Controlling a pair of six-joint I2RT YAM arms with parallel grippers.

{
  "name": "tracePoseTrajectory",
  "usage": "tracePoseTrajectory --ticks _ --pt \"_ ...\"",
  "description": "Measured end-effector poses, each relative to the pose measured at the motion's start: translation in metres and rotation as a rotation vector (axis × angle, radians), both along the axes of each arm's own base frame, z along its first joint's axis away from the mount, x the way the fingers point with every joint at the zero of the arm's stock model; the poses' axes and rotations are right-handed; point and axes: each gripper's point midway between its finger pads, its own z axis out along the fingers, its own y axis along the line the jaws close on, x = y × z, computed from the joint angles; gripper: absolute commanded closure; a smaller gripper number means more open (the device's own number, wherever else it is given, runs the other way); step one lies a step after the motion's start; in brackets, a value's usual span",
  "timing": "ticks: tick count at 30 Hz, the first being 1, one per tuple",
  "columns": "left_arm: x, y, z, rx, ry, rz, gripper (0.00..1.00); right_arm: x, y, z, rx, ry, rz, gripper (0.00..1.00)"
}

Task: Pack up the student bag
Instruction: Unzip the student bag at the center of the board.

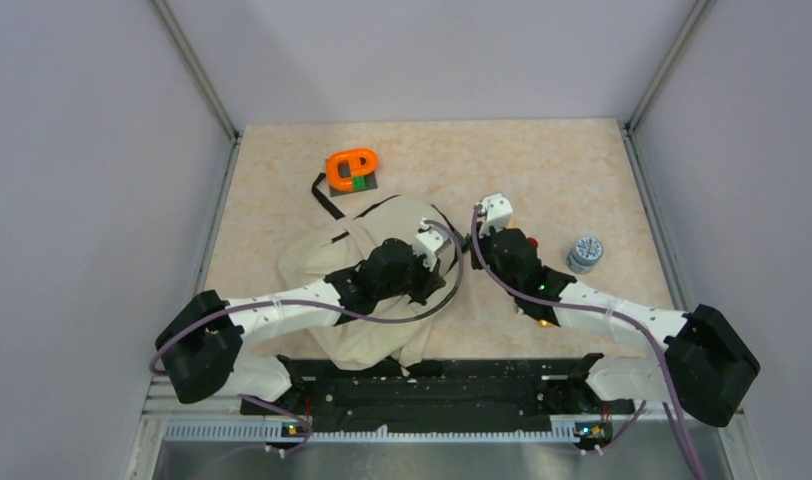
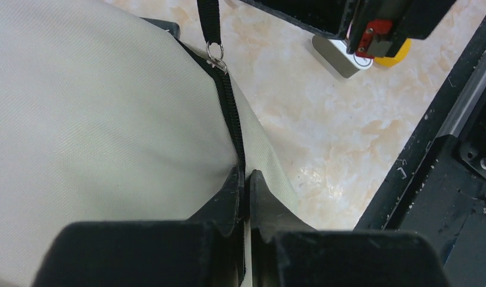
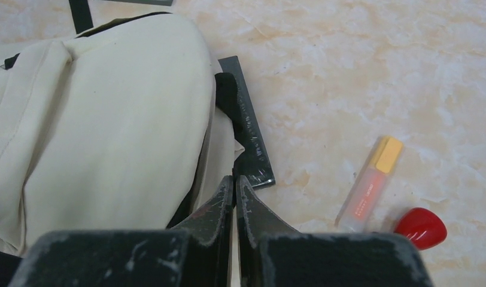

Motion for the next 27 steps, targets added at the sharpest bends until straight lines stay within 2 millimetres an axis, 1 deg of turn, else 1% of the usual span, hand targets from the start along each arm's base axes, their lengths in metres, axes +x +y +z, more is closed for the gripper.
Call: tracePoseTrajectory --ticks 3,10,14,19,23,27 --pt "-0.005 0.002 -0.002 0.002 0.011 0.001 1.00 0.001 0.001 -0.004 -0.007 0.008 0.002 1.00" --pt "-0.026 0.012 -0.007 0.018 0.041 -0.008 1.00 0.006 0.007 -0.016 -0.018 0.017 0.003 1.00" --pt "-0.042 0.025 -0.016 0.044 0.096 -0.008 1.00 0.012 0.013 -0.020 -0.028 0.020 0.007 1.00" --pt "-0.062 0.045 -0.024 0.064 0.172 0.014 1.00 0.024 0.026 -0.017 -0.019 0.006 0.012 1.00" --pt "-0.075 0.061 -0.027 0.063 0.218 0.037 1.00 0.032 0.035 -0.020 -0.019 0.005 0.020 1.00" --pt "-0.085 0.072 -0.025 0.058 0.258 0.061 1.00 0.036 0.042 -0.020 -0.012 0.004 0.034 1.00"
